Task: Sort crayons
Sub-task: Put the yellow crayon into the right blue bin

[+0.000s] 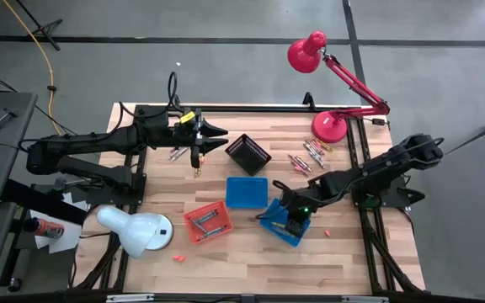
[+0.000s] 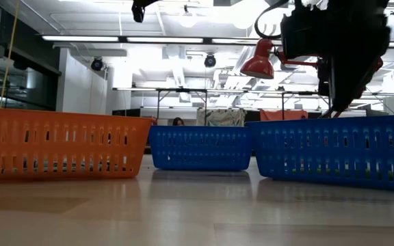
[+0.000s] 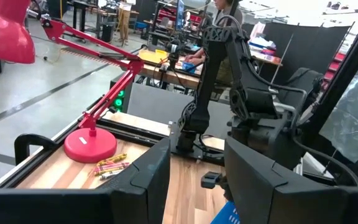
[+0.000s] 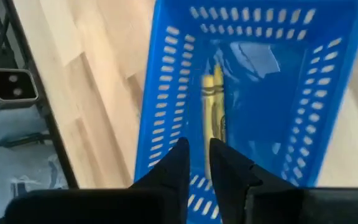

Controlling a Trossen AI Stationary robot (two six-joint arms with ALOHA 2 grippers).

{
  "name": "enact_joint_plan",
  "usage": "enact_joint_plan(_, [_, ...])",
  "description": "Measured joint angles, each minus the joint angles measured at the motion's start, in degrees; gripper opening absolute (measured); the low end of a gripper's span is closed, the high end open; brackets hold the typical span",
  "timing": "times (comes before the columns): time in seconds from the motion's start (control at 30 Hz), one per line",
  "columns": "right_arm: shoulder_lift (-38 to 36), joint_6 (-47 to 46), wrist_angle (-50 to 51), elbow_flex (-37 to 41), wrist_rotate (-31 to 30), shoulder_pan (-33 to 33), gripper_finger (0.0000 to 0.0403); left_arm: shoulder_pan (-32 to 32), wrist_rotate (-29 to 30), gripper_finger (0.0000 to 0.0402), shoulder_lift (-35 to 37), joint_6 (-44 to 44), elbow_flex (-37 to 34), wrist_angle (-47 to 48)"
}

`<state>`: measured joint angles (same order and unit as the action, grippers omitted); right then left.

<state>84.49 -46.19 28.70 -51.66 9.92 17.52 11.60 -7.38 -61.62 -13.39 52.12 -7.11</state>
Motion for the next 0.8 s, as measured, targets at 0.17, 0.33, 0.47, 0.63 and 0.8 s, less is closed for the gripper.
enact_joint_plan(0.17, [-0.5, 1.0, 0.6, 0.0, -0.7, -2.6, 0.0093, 0.0, 0.0, 0.014, 0.0, 0.0, 0.0, 0.0])
enact_joint_plan(0.33, [-3.9, 5.3, 0.7, 0.0, 0.6, -5.7, 0.0128, 0.0, 0.0, 0.014, 0.0, 0.0, 0.0, 0.0])
enact_joint_plan(0.47, [-8.0, 8.8, 0.1, 0.0, -1.4, -8.4, 0.014, 0.0, 0.0, 0.014, 0.0, 0.0, 0.0, 0.0])
enact_joint_plan(0.63, [-10.5, 15.2, -8.9, 0.0, -8.3, -11.5, 0.0142, 0.0, 0.0, 0.014, 0.0, 1.6, 0.0, 0.0])
enact_joint_plan(0.8, [-10.7, 32.2, -28.4, 0.0, -10.2, -15.1, 0.0142, 0.0, 0.0, 0.014, 0.0, 3.0, 0.0, 0.0])
